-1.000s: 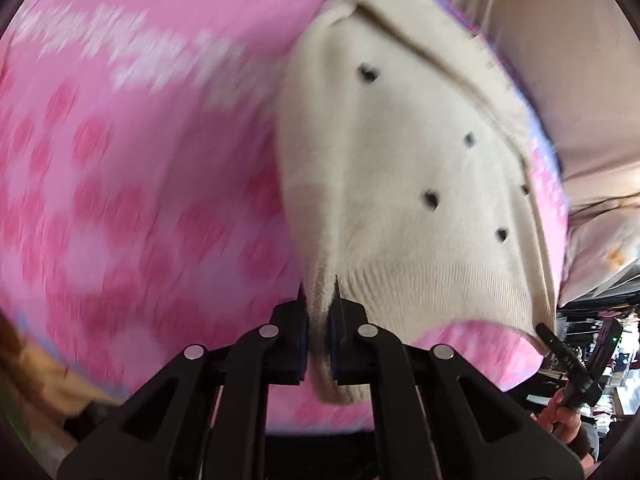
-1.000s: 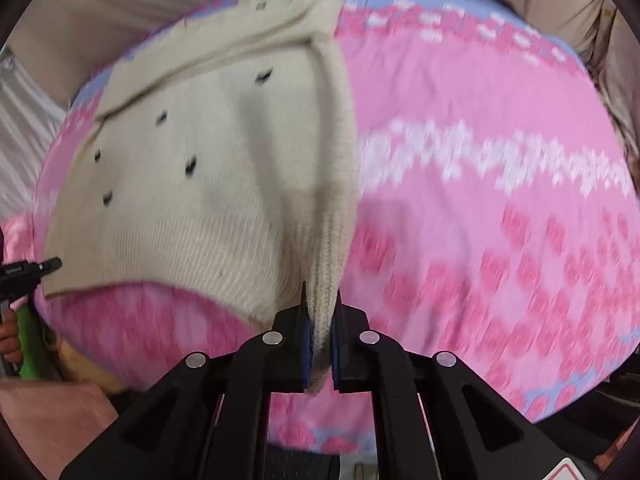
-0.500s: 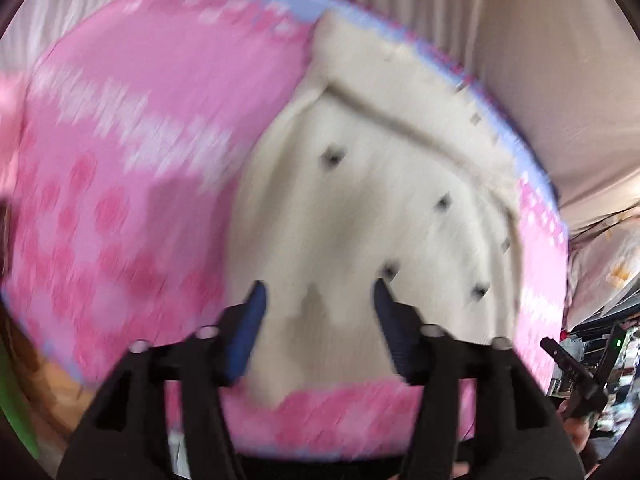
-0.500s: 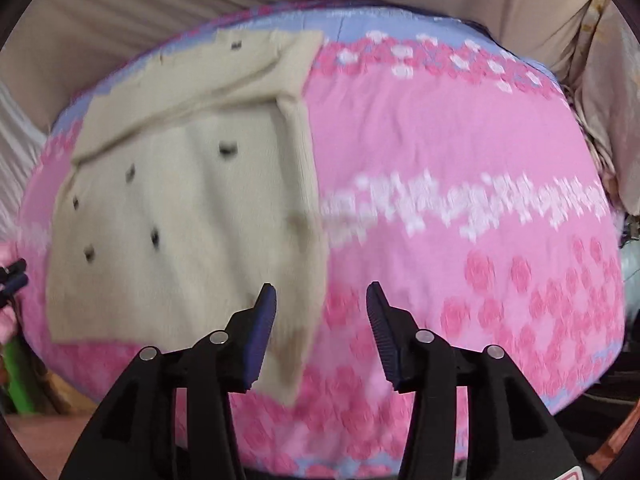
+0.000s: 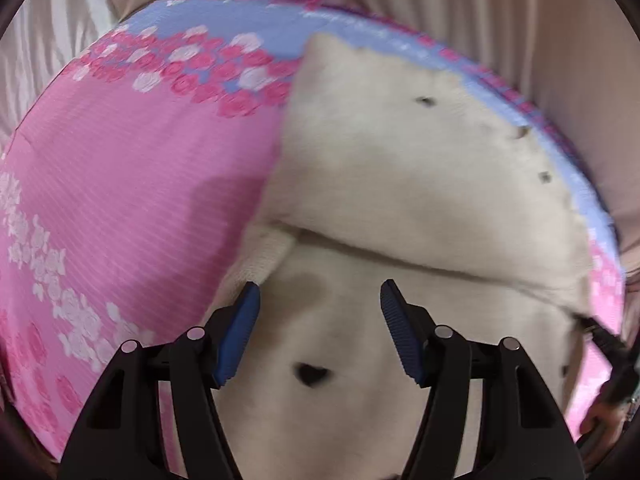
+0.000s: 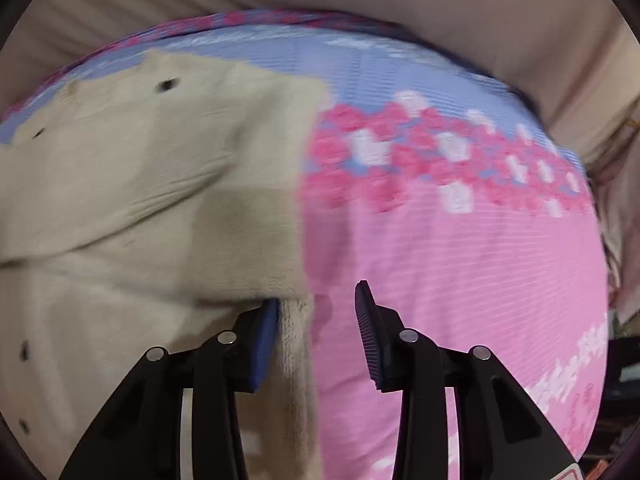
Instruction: Fold small clothes
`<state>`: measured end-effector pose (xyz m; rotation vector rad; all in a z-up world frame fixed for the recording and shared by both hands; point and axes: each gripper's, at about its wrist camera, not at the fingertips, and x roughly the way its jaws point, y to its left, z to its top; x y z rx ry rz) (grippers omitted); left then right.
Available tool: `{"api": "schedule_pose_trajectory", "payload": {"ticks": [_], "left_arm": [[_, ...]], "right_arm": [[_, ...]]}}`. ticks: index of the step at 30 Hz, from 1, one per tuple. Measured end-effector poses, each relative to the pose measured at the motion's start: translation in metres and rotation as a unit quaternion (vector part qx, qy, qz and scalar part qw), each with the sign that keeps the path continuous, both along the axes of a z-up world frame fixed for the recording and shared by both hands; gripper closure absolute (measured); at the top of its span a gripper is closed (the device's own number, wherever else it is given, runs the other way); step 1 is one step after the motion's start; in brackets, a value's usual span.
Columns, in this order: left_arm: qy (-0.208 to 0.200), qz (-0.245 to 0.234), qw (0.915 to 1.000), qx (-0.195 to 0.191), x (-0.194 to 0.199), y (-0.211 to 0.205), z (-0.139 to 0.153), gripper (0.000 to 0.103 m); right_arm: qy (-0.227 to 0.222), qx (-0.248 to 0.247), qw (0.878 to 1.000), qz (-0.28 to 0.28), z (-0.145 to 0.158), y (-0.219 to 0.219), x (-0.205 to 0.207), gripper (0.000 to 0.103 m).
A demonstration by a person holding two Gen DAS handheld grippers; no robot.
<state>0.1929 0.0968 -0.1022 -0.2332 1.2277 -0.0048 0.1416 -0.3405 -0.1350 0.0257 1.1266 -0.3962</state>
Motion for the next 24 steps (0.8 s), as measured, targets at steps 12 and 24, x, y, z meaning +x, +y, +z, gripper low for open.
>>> {"api": "schedule_pose_trajectory", "payload": {"ticks": [12,24], "left_arm": [[-0.009,-0.016,0.9997,0.018,-0.011,0.0,-0.003,0.041],[-0.031,0.018,0.9993,-0.014,0.064,-0.009,0.003,0.028]], "right_arm": [[0.01,0.033,0.999,0.003,0.006,-0.015,-0.007,0.055],[-0.054,0.117,0.99,0.056,0.041,0.021,0.072,0.094]]}}
